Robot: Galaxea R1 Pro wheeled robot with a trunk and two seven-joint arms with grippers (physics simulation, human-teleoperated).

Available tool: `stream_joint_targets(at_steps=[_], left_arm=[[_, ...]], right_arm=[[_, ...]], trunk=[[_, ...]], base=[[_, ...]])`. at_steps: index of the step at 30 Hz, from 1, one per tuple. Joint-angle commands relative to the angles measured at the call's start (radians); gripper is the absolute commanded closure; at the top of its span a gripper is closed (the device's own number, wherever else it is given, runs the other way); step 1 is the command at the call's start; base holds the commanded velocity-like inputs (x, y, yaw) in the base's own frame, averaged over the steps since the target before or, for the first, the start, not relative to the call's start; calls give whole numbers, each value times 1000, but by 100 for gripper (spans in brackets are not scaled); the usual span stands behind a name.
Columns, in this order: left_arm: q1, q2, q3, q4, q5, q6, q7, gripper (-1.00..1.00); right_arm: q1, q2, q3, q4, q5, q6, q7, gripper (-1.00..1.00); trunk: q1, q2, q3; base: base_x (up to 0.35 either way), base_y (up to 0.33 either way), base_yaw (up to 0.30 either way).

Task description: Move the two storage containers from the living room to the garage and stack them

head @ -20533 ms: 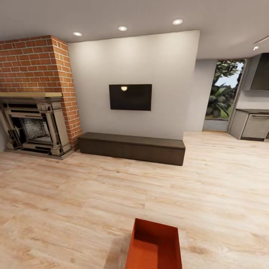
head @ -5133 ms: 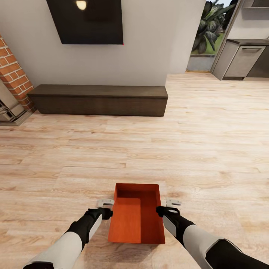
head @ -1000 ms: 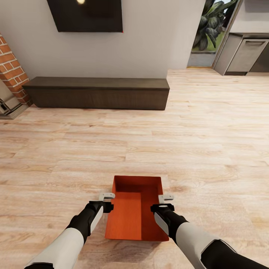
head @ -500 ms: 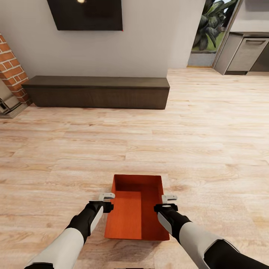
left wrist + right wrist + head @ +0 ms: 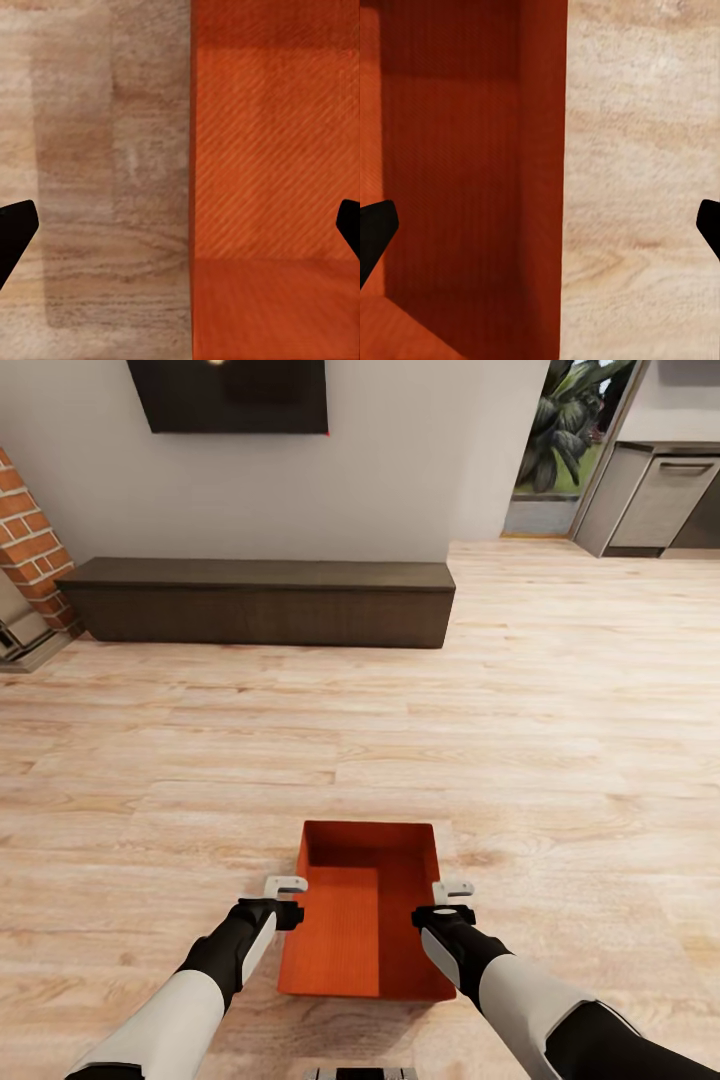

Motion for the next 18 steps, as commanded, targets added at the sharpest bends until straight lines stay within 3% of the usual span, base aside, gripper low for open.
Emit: stream_joint_targets(at_steps=[1, 18], left_arm=[[0, -1, 1, -2, -5, 6, 1, -100], [0, -1, 1, 0, -5, 6, 0, -100]], right_arm=[[0, 0, 9, -2, -5, 7, -6, -100], [0, 0, 9, -2, -5, 6, -6, -100]], trunk=[[4, -8, -4], [69, -127, -57]], base=[[0, 0, 0], [0, 0, 0]])
